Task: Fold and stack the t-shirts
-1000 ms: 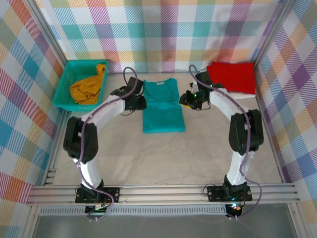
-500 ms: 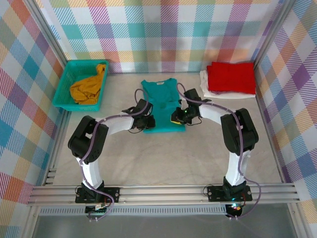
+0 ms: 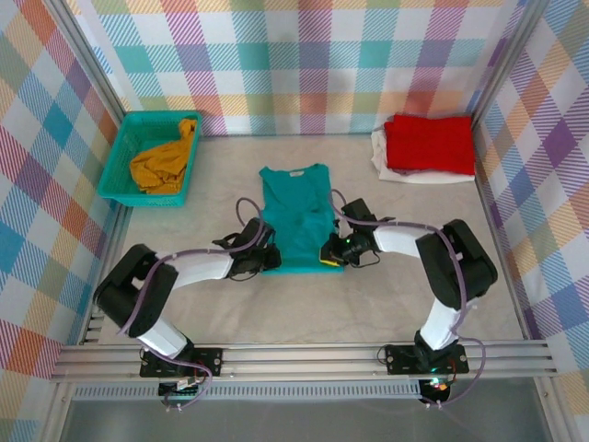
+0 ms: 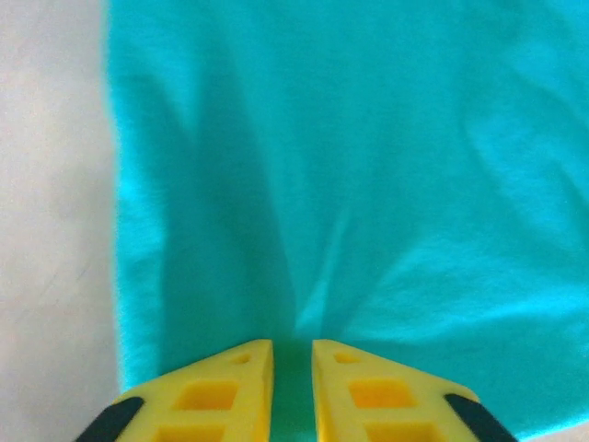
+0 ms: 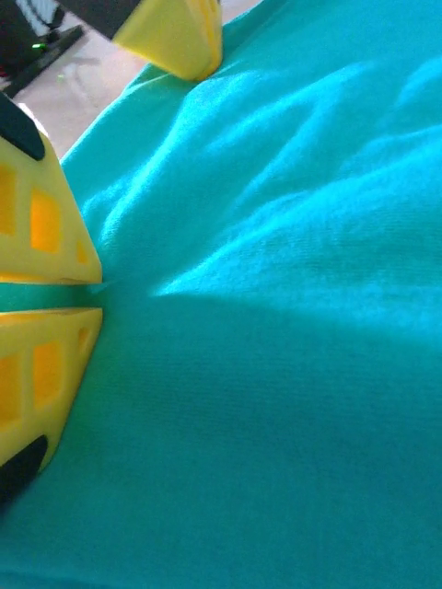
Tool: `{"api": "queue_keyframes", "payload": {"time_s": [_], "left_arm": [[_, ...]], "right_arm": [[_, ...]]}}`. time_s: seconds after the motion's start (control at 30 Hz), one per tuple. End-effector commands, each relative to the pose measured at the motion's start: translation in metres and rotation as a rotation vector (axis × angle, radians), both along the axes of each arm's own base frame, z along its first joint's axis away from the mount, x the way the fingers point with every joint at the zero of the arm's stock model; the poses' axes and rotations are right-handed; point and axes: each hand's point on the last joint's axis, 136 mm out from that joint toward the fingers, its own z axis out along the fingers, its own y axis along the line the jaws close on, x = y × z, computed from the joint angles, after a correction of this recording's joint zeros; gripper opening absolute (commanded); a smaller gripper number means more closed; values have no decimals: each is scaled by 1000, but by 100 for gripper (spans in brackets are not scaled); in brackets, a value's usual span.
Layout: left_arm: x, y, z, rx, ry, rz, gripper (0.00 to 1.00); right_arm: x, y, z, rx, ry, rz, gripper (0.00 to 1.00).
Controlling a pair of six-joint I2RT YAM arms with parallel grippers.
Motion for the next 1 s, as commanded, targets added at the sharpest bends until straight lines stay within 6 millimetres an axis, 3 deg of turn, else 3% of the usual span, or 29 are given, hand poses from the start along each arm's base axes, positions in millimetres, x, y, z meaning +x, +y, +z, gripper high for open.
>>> {"api": "queue_keyframes", "payload": {"time_s": [0.0, 0.1, 0.2, 0.27, 0.6, 0.97], "left_arm": [[-19, 37, 19, 74, 27, 117, 29], [-33, 50, 34, 14, 89, 192, 35], [-55, 58, 26, -26, 199, 232, 44], [-58, 52, 19, -75, 214, 219, 45], [-36, 22, 15, -114, 222, 148, 49], [-27, -1, -1, -98, 262, 90, 50]], "right_arm": [[-13, -17, 21, -46, 43, -76, 24], [-20, -29, 37, -80, 34, -125, 30], [-28, -36, 36, -83, 34, -153, 33], [-32, -39, 28, -90, 34, -145, 34], [-35, -39, 3, -122, 69, -126, 36], [-33, -42, -2, -135, 54, -125, 36]]}}
